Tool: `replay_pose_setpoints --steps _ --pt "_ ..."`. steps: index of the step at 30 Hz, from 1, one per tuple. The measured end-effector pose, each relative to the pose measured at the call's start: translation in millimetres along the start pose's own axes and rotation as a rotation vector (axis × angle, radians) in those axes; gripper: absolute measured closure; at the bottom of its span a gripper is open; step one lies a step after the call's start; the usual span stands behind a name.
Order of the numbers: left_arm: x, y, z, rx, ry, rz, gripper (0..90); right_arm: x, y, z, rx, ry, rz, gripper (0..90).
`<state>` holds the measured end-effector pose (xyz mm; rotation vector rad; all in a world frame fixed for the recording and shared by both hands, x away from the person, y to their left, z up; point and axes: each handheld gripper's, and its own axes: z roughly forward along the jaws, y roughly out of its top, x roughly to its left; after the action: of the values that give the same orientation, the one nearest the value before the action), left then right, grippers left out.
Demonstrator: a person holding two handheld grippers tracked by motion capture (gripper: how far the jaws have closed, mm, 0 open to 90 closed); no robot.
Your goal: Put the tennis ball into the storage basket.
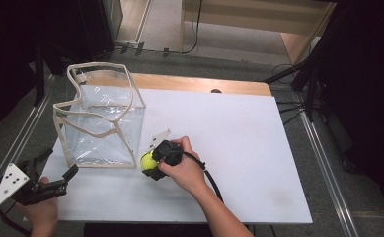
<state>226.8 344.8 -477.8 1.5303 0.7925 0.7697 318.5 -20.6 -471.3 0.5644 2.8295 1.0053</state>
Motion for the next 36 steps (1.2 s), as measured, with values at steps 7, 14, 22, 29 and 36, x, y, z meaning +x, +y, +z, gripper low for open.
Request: replay_pose_setpoints --steps 7,14,22,29,36 --pt "0.0 0.0 0.0 -0.002 -0.001 -0.003 5.3 0.1 9.6 -1.3 -0.003 0.008 0.001 23.5" --pt "0.0 0.0 0.1 -0.002 -0.001 -0.003 5.3 -1.8 16.0 -4.4 -0.018 0.015 -0.004 23.5" --pt "0.0 0.0 0.1 -0.002 -0.002 -0.002 5.3 -4.2 20.3 -10.9 -0.025 0.013 0.002 23.5" --pt "0.2 0.0 0.2 0.001 -0.001 0.001 5.3 -6.1 24.2 -14.7 -0.037 0.016 -0.009 23.5" --pt "0.3 0.0 0.3 0.001 0.001 0.0 5.3 -6.9 28.6 -19.7 -0.035 0.011 -0.013 23.5"
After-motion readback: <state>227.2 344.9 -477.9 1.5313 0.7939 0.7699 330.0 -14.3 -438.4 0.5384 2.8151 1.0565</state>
